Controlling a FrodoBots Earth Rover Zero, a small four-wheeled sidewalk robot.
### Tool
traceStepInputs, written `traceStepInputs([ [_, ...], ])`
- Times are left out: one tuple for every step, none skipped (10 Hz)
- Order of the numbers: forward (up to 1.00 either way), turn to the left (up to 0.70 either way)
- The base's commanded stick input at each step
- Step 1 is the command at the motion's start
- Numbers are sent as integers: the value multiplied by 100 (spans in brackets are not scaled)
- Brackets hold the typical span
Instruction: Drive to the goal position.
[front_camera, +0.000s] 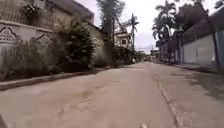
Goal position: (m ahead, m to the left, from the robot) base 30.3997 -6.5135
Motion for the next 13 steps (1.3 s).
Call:
traceStepInputs([
  [100,0],
  [100,0],
  [100,0],
  [100,0],
  [100,0],
  [100,0],
  [100,0],
  [100,0],
  [100,0],
  [100,0],
  [100,0],
  [100,0],
  [100,0],
])
